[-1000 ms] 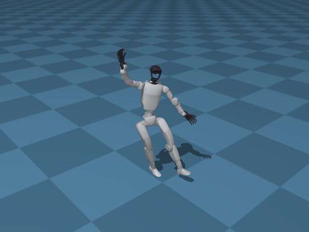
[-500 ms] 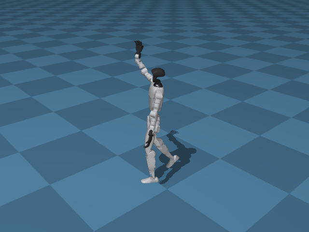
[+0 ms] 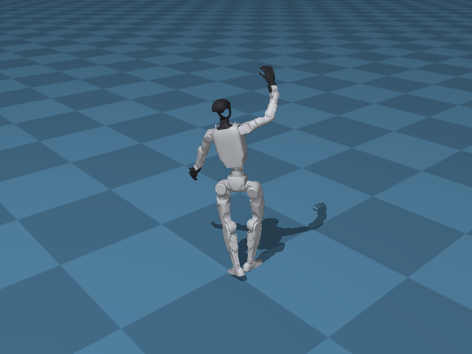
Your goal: Dance
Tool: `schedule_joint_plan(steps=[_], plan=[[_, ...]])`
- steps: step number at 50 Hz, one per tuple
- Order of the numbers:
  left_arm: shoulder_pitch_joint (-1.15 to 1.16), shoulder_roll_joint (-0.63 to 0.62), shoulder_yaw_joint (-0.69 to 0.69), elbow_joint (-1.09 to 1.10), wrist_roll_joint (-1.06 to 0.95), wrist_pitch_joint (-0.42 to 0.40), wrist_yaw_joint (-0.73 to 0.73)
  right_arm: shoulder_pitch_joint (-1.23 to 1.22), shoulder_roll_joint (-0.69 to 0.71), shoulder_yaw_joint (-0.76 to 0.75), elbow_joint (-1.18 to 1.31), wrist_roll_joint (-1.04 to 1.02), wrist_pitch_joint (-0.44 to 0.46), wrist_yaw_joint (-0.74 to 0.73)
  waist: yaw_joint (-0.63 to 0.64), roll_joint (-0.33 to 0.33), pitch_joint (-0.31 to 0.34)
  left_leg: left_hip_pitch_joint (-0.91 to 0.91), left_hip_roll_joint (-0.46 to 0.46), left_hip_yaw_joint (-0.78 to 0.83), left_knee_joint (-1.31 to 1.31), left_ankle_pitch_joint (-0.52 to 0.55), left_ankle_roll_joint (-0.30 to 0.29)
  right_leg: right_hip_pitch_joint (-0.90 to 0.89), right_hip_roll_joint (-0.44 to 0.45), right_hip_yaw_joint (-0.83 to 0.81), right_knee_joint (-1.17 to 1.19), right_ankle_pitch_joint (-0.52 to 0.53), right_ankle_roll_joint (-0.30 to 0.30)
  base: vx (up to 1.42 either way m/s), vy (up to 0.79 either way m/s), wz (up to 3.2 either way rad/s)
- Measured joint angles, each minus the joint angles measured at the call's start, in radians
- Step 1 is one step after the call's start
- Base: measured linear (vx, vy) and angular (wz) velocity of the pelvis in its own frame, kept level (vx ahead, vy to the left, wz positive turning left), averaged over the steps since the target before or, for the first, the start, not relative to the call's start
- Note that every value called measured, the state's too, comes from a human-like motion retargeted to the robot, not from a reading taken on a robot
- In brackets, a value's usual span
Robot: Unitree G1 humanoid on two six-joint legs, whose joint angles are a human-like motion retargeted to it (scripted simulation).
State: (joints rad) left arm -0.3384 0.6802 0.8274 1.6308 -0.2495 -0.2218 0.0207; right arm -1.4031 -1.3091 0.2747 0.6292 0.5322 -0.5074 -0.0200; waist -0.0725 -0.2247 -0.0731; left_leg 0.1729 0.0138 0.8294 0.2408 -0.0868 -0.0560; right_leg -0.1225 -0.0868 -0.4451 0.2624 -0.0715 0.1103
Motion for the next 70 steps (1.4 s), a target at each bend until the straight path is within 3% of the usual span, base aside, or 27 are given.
schedule_joint_plan(steps=[5, 8, 10, 14, 17, 18, 20, 23, 25, 28, 30, 32, 35, 36, 38, 40, 42, 43, 45, 46, 50, 53, 55, 60, 65, 67, 70], plan=[[-0.053, -0.013, -0.065, 0.016, 0.031, 0.003, -0.044, 0.037, 0.02, 0.007, -0.019, 0.028, 0.037, 0.029, -0.014, -0.055, 0.009, -0.012, -0.014, -0.282, 0.224, 0.16, 0.171, -0.001, 0.052, 0.29, -0.015, 0.016, -0.071, -0.38, -0.08, -3.15], [-0.107, -0.025, -0.107, 0.037, 0.049, -0.009, -0.063, 0.041, 0.013, 0.002, -0.049, 0.047, 0.067, 0.077, 0.052, -0.084, 0.054, -0.086, -0.164, -0.605, 0.36, 0.242, 0.3, 0.022, 0.083, 0.473, -0.029, 0.045, -0.091, -0.45, 0.01, -3.87], [-0.137, -0.043, -0.123, 0.05, 0.065, -0.012, -0.064, 0.046, 0.009, -0.01, -0.076, 0.052, 0.08, 0.093, 0.083, -0.082, 0.081, -0.109, -0.282, -0.831, 0.413, 0.141, 0.256, 0.023, 0.115, 0.585, -0.027, 0.075, -0.083, -0.43, 0.03, -3.69], [-0.136, -0.082, -0.114, 0.05, 0.05, -0.023, -0.077, 0.063, 0.052, -0.041, -0.145, 0.057, 0.086, 0.089, 0.058, -0.058, 0.069, -0.128, -0.313, -1.073, 0.305, 0.022, 0.244, 0.0, 0.194, 0.744, -0.048, 0.143, -0.075, -0.43, 0.02, -3.41], [-0.127, -0.11, -0.114, 0.049, 0.034, -0.021, -0.087, 0.073, 0.072, -0.056, -0.193, 0.069, 0.094, 0.078, 0.042, -0.044, 0.06, -0.132, -0.374, -1.329, 0.247, 0.086, 0.099, -0.027, 0.276, 0.929, -0.055, 0.197, -0.034, -0.52, 0.07, -3.26], [-0.13, -0.119, -0.12, 0.044, 0.022, -0.02, -0.089, 0.083, 0.079, -0.075, -0.22, 0.062, 0.104, 0.072, 0.038, -0.056, 0.065, -0.157, -0.361, -1.265, 0.286, 0.07, 0.131, -0.03, 0.284, 0.995, -0.061, 0.215, -0.014, -0.61, 0.1, -3.06], [-0.142, -0.146, -0.137, 0.043, 0.014, -0.026, -0.09, 0.099, 0.093, -0.114, -0.257, 0.048, 0.117, 0.071, 0.036, -0.052, 0.076, -0.149, -0.342, -1.212, 0.208, 0.092, 0.128, -0.045, 0.314, 1.076, -0.086, 0.264, 0.01, -0.63, 0.13, -2.88], [-0.174, -0.197, -0.161, 0.048, 0.017, -0.029, -0.08, 0.154, 0.112, -0.215, -0.325, 0.056, 0.121, 0.067, 0.046, -0.057, 0.11, -0.114, -0.375, -1.127, 0.121, 0.058, 0.236, -0.065, 0.298, 1.043, -0.122, 0.296, 0.097, -0.6, 0.09, -2.73], [-0.19, -0.214, -0.178, 0.051, -0.006, -0.026, -0.08, 0.196, 0.159, -0.287, -0.371, 0.067, 0.107, 0.056, 0.016, -0.052, 0.104, -0.117, -0.349, -1.036, 0.065, 0.027, 0.244, -0.101, 0.32, 1.018, -0.128, 0.318, 0.116, -0.68, 0.09, -2.43], [-0.215, -0.24, -0.231, 0.058, -0.062, -0.028, -0.079, 0.272, 0.234, -0.379, -0.433, 0.091, 0.076, -0.008, -0.021, -0.027, 0.063, -0.158, -0.273, -0.913, -0.005, -0.041, 0.183, -0.201, 0.32, 0.75, -0.054, 0.281, -0.086, -0.72, 0.16, -2.48], [-0.242, -0.282, -0.24, 0.062, -0.068, -0.033, -0.064, 0.309, 0.26, -0.419, -0.457, 0.107, 0.058, -0.041, -0.009, 0.007, 0.045, -0.181, -0.23, -0.827, -0.043, -0.086, 0.191, -0.244, 0.264, 0.43, 0.009, 0.15, -0.242, -0.73, 0.27, -2.77], [-0.271, -0.334, -0.263, 0.069, -0.082, -0.036, -0.067, 0.345, 0.294, -0.462, -0.481, 0.112, 0.059, -0.056, 0.01, 0.033, 0.035, -0.194, -0.207, -0.721, -0.066, -0.115, 0.223, -0.248, 0.262, 0.288, 0.048, 0.047, -0.34, -0.52, 0.21, -2.67], [-0.291, -0.413, -0.323, 0.069, -0.117, -0.019, -0.106, 0.405, 0.395, -0.521, -0.529, 0.105, 0.054, -0.055, 0.026, 0.061, 0.024, -0.183, -0.179, -0.577, -0.094, -0.11, 0.226, -0.168, 0.246, 0.057, 0.051, -0.091, -0.297, -0.36, 0.15, -2.63], [-0.291, -0.437, -0.344, 0.069, -0.12, -0.021, -0.12, 0.415, 0.444, -0.533, -0.545, 0.101, 0.052, -0.05, 0.026, 0.069, 0.01, -0.191, -0.172, -0.527, -0.097, -0.077, 0.222, -0.108, 0.238, -0.102, 0.033, -0.155, -0.289, -0.3, 0.15, -2.93], [-0.286, -0.481, -0.374, 0.069, -0.107, -0.028, -0.139, 0.436, 0.563, -0.556, -0.582, 0.079, 0.048, -0.04, 0.053, 0.072, -0.019, -0.206, -0.169, -0.434, -0.106, -0.016, 0.181, -0.002, 0.249, -0.259, -0.007, -0.262, -0.29, -0.38, 0.23, -3.61], [-0.278, -0.533, -0.402, 0.064, -0.073, -0.03, -0.141, 0.452, 0.687, -0.57, -0.616, 0.049, 0.037, -0.037, 0.072, 0.065, -0.027, -0.209, -0.193, -0.39, -0.112, 0.045, 0.118, 0.037, 0.255, -0.118, -0.042, -0.304, -0.194, -0.45, 0.35, -3.09], [-0.275, -0.608, -0.438, 0.042, -0.043, -0.027, -0.149, 0.478, 0.786, -0.562, -0.644, 0.023, 0.02, -0.062, 0.019, 0.092, -0.03, -0.217, -0.219, -0.463, -0.108, 0.123, 0.066, 0.036, 0.246, -0.109, -0.065, -0.326, -0.148, -0.35, 0.49, -1.35], [-0.276, -0.649, -0.451, 0.027, -0.031, -0.023, -0.156, 0.504, 0.836, -0.546, -0.664, 0.005, -0.001, -0.081, -0.002, 0.104, -0.037, -0.218, -0.237, -0.484, -0.113, 0.164, 0.049, 0.017, 0.251, 0.009, -0.079, -0.311, -0.109, -0.34, 0.54, -1.67], [-0.267, -0.717, -0.462, -0.002, -0.002, -0.017, -0.174, 0.574, 0.95, -0.518, -0.695, -0.038, -0.066, -0.115, 0.037, 0.135, -0.038, -0.241, -0.243, -0.5, -0.118, 0.254, 0.045, 0.048, 0.246, -0.039, -0.088, -0.331, -0.074, -0.29, 0.43, -2.49], [-0.269, -0.748, -0.475, -0.016, 0.002, -0.011, -0.189, 0.61, 1.015, -0.504, -0.698, -0.059, -0.104, -0.138, 0.006, 0.14, -0.036, -0.243, -0.263, -0.564, -0.123, 0.297, 0.035, 0.033, 0.249, 0.031, -0.096, -0.318, -0.052, -0.29, 0.32, -1.71], [-0.27, -0.817, -0.564, -0.068, 0.011, -0.03, -0.271, 0.777, 1.286, -0.367, -0.662, -0.186, -0.31, -0.357, -0.075, 0.157, -0.043, -0.234, -0.309, -0.818, -0.146, 0.356, -0.005, 0.042, 0.225, 0.108, -0.154, -0.202, -0.063, -0.3, 0.3, -1.46], [-0.245, -0.903, -0.707, -0.118, 0.086, -0.074, -0.264, 0.904, 1.42, -0.312, -0.572, -0.416, -0.419, -0.727, 0.063, 0.139, -0.024, -0.242, -0.369, -0.96, -0.095, 0.356, 0.091, 0.056, 0.201, 0.196, -0.167, -0.111, -0.08, -0.05, 0.22, -3.1], [-0.22, -0.949, -0.81, -0.156, 0.109, -0.122, -0.244, 0.969, 1.492, -0.267, -0.497, -0.538, -0.381, -0.924, 0.128, 0.121, 0.008, -0.195, -0.399, -0.993, -0.063, 0.343, 0.171, 0.077, 0.193, 0.303, -0.171, -0.033, -0.111, 0.0, 0.19, -3.1], [-0.181, -1.004, -0.931, -0.252, 0.162, -0.198, -0.153, 1.029, 1.536, -0.117, -0.284, -0.649, -0.333, -0.97, 0.171, 0.105, 0.019, -0.15, -0.424, -1.13, -0.04, 0.389, 0.234, 0.034, 0.238, 0.514, -0.144, 0.088, -0.199, -0.15, 0.12, -2.99], [-0.156, -1.022, -1.035, -0.32, 0.164, -0.175, -0.234, 0.964, 1.407, 0.096, -0.151, -0.638, -0.256, -0.861, 0.158, 0.11, 0.01, -0.169, -0.399, -1.19, -0.071, 0.286, 0.04, -0.019, 0.34, 0.694, -0.118, 0.183, -0.242, -0.2, 0.1, -2.51], [-0.152, -1.038, -1.05, -0.339, 0.127, -0.104, -0.33, 0.95, 1.397, 0.176, -0.122, -0.631, -0.227, -0.782, 0.155, 0.102, 0.012, -0.179, -0.408, -1.228, -0.039, 0.248, 0.042, -0.034, 0.36, 0.774, -0.103, 0.217, -0.228, -0.11, 0.06, -2.09], [-0.141, -1.047, -1.045, -0.361, 0.156, 0.018, -0.487, 0.935, 1.37, 0.275, -0.099, -0.581, -0.198, -0.659, 0.153, 0.079, 0.02, -0.166, -0.426, -1.261, -0.013, 0.247, 0.106, -0.031, 0.375, 0.843, -0.096, 0.266, -0.206, -0.08, 0.03, -1.93]])
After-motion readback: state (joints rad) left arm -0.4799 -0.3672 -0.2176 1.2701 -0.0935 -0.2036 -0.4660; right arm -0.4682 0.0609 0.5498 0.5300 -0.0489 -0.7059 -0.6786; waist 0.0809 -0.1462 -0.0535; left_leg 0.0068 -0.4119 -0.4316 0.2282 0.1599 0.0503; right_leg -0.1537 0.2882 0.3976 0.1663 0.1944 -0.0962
